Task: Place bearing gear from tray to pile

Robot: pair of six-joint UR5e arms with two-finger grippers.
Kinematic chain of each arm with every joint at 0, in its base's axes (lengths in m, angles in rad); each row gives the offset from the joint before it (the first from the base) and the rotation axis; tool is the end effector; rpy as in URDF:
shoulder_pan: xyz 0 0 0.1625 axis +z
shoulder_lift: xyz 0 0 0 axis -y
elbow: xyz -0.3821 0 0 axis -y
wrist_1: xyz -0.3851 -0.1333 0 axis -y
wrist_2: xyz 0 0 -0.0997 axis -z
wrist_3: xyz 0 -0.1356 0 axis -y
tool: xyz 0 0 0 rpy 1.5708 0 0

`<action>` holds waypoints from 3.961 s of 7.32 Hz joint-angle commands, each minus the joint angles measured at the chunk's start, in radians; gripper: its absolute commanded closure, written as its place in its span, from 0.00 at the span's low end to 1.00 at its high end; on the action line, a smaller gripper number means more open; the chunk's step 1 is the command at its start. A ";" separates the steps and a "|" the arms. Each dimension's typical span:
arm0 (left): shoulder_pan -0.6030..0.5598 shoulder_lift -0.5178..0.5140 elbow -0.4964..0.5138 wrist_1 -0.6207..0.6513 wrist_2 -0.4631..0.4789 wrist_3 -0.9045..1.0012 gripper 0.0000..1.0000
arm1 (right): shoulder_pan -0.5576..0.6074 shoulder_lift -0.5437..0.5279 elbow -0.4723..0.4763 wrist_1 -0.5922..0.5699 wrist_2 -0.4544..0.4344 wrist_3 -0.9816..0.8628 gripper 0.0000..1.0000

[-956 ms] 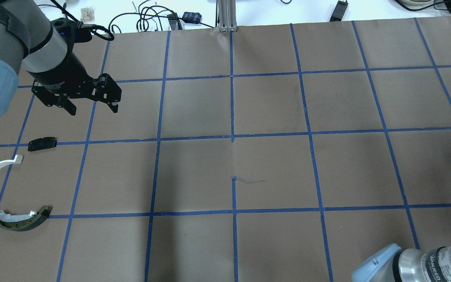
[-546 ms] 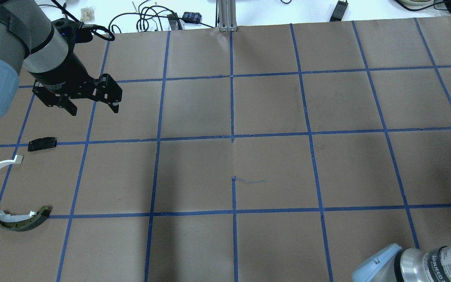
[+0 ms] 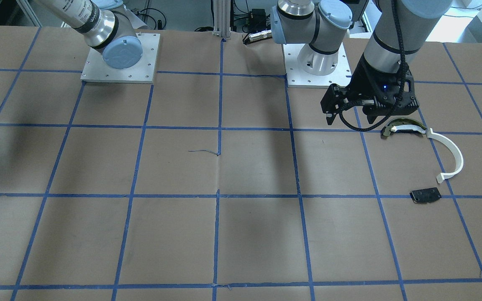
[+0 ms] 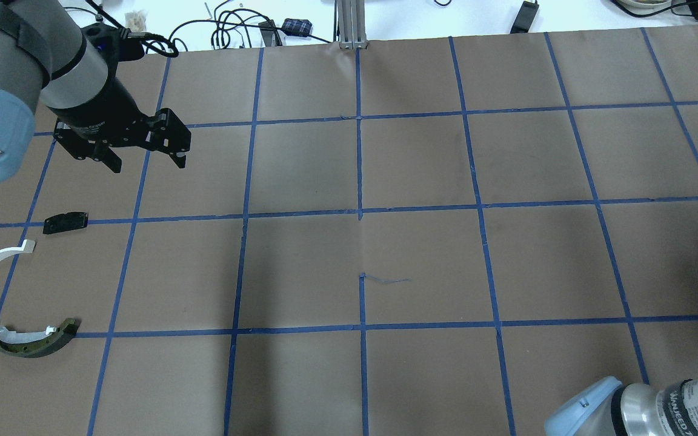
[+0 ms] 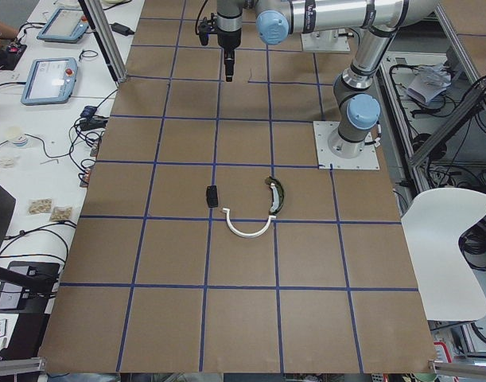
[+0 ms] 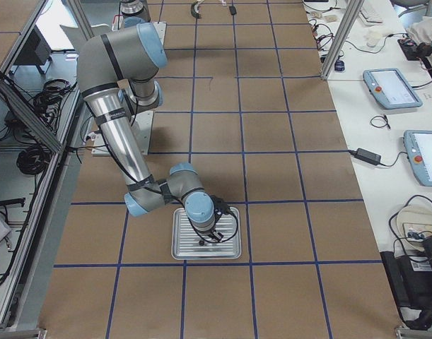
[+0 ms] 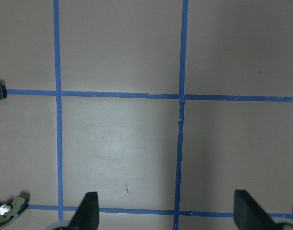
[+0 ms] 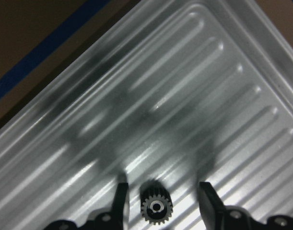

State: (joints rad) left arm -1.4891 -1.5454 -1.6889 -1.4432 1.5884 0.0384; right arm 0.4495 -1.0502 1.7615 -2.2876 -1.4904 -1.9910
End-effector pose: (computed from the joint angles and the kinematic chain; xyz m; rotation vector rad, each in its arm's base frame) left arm -0.0915 -0.4872 0.3768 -0.0680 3.1207 -0.0527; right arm -0.4617 -0.3828 0.1080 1.3209 -2.8428 0.1262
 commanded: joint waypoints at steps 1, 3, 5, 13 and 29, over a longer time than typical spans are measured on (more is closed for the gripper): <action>0.006 -0.002 0.002 0.004 0.001 0.005 0.00 | 0.000 -0.002 -0.002 0.000 0.001 -0.002 0.64; 0.006 -0.004 0.002 0.006 -0.001 0.002 0.00 | 0.000 -0.011 -0.002 0.008 0.001 0.006 0.82; 0.006 -0.004 0.002 0.004 0.001 0.002 0.00 | 0.011 -0.071 -0.002 0.069 -0.007 0.050 0.85; 0.007 -0.015 0.002 0.024 0.001 0.006 0.00 | 0.499 -0.638 0.001 0.589 -0.103 0.907 0.82; 0.009 -0.025 -0.002 0.050 -0.001 0.014 0.00 | 1.537 -0.140 0.018 0.069 -0.108 2.378 0.56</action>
State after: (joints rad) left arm -1.4805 -1.5733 -1.6932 -1.3880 1.5884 0.0520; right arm 1.9871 -1.1880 1.7825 -2.2201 -1.5934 0.3989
